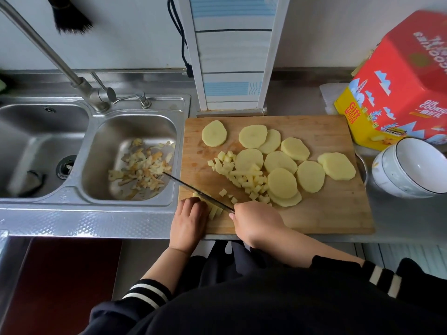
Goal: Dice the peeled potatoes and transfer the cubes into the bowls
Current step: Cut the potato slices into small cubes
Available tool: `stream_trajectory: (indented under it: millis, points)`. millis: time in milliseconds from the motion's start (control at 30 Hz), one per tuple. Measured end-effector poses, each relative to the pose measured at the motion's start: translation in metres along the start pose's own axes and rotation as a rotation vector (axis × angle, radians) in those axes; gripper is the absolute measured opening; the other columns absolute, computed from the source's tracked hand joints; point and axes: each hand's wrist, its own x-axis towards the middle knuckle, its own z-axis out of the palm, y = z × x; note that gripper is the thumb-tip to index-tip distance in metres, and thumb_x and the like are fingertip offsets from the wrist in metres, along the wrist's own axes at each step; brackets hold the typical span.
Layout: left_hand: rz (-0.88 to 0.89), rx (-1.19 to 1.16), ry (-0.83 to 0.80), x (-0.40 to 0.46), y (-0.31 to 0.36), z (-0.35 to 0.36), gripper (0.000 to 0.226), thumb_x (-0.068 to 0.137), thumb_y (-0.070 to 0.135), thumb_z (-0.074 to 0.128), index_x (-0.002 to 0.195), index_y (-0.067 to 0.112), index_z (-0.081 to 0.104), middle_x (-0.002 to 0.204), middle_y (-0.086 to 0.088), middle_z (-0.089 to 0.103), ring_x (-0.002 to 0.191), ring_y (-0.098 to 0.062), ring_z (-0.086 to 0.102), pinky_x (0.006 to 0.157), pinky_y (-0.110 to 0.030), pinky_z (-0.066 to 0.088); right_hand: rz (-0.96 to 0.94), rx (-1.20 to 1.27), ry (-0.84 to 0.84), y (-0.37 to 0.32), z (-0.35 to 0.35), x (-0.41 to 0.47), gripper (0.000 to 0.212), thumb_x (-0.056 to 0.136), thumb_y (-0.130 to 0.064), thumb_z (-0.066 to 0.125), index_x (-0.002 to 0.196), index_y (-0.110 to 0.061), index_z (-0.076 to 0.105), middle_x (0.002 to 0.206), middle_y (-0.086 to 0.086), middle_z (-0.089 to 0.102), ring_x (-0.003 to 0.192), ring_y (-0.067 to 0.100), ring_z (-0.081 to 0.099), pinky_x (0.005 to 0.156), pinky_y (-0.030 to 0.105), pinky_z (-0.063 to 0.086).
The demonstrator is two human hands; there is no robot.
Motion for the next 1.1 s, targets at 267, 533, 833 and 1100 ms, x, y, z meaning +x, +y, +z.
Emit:
stream_trajectory:
  millis: [267,533,833,1100]
  points:
    - [-0.031,0.012,0.007,0.001,0.001,0.001,0.026,0.096,0.021,0.052,0.097,-0.002,0.065,0.097,-0.017,0.059,0.088,-0.033,0.050,0.078,-0.038,0.045,0.064,-0.037,-0.050,-0.003,0.006,0.006,0.019,0.099,-0.009,0.044,0.100,-0.011,0.063,0.074,0.001,0.051,0.080,0.027,0.059,0.064,0.031,0.043]
    - [-0.026,0.004,0.002,0.001,0.004,-0.003,0.022,0.095,0.019,0.053,0.095,0.000,0.064,0.095,-0.016,0.059,0.089,-0.031,0.049,0.079,-0.036,0.044,0.117,0.097,-0.061,0.003,0.008,0.015,0.026,0.102,-0.024,0.043,0.081,-0.012,0.053,0.072,0.001,0.052,0.075,0.024,0.058,0.062,0.031,0.042]
    - [-0.075,-0.003,-0.029,-0.004,0.004,-0.012,0.024,0.093,0.024,0.056,0.099,0.003,0.065,0.103,-0.012,0.058,0.093,-0.028,0.053,0.082,-0.033,0.045,0.107,0.155,-0.006,0.013,0.002,0.004,0.030,0.103,-0.038,0.038,0.098,-0.016,0.057,0.083,0.000,0.056,0.078,0.022,0.055,0.067,0.032,0.042]
    - [-0.158,-0.021,-0.067,-0.016,0.001,-0.017,0.033,0.093,0.034,0.054,0.102,0.004,0.064,0.108,-0.013,0.058,0.096,-0.027,0.051,0.085,-0.029,0.040,0.050,0.070,-0.036,0.005,-0.001,-0.006,0.032,0.104,-0.039,0.034,0.101,-0.015,0.056,0.081,-0.002,0.050,0.078,0.022,0.052,0.066,0.031,0.040]
